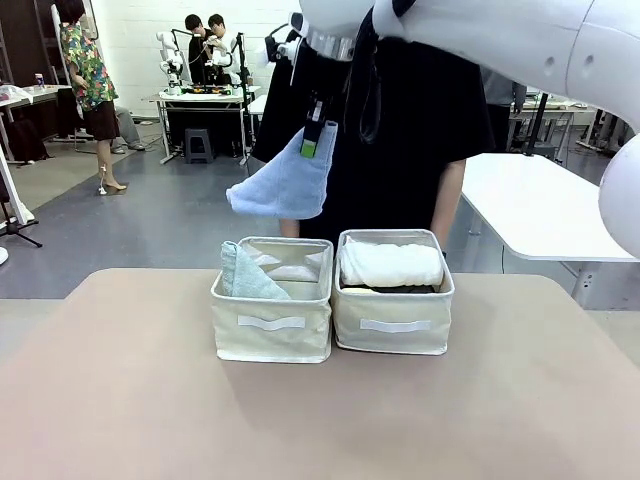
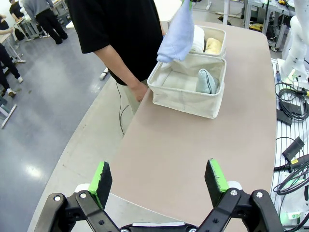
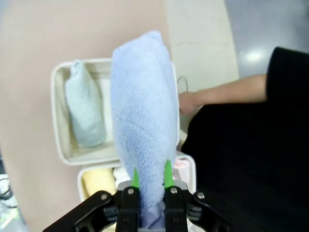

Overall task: Sort the towels based on their folding style.
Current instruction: Pick up another triangle-folded towel from the table and place it in the left Fabric basket.

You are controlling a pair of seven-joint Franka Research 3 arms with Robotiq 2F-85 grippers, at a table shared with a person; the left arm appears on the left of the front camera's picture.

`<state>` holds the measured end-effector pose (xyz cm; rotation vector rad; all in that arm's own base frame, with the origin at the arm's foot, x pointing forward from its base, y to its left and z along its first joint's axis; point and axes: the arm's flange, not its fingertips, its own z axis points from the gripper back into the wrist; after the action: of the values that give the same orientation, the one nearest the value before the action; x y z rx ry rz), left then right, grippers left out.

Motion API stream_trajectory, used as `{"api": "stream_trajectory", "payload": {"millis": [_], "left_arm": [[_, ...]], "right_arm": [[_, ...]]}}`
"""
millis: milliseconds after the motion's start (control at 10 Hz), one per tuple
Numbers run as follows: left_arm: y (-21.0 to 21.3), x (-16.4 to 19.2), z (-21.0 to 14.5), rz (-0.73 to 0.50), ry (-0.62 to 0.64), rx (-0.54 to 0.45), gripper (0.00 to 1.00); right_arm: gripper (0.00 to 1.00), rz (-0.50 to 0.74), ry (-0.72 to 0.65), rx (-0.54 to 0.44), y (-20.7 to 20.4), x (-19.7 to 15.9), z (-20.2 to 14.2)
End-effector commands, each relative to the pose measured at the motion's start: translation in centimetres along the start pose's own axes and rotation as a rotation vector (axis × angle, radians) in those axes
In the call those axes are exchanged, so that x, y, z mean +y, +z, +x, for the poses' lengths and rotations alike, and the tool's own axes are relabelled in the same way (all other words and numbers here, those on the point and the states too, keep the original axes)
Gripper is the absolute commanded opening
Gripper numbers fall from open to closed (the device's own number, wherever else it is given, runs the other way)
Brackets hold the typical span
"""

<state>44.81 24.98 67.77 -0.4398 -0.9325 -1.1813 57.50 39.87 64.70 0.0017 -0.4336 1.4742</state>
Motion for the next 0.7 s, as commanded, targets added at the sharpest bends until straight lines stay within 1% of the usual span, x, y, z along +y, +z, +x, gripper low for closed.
{"api": "stream_trajectory", "payload": {"millis": [0,200,500,600], "left_arm": [[0.0,-0.2,0.0,0.0,-0.001,0.003,1.0],[0.0,-0.2,0.0,0.0,-0.001,0.003,1.0],[0.0,-0.2,0.0,0.0,-0.001,0.003,1.0],[0.0,-0.2,0.0,0.0,-0.001,0.003,1.0]], "right_arm": [[0.19,-0.071,0.033,-0.044,-2.1,1.4,-1.1],[0.19,-0.114,0.054,-0.039,-4.0,2.3,-1.4],[0.19,-0.092,0.07,0.062,-6.6,4.2,-2.0],[0.19,-0.079,0.077,0.08,-7.2,4.9,-2.3]]}}
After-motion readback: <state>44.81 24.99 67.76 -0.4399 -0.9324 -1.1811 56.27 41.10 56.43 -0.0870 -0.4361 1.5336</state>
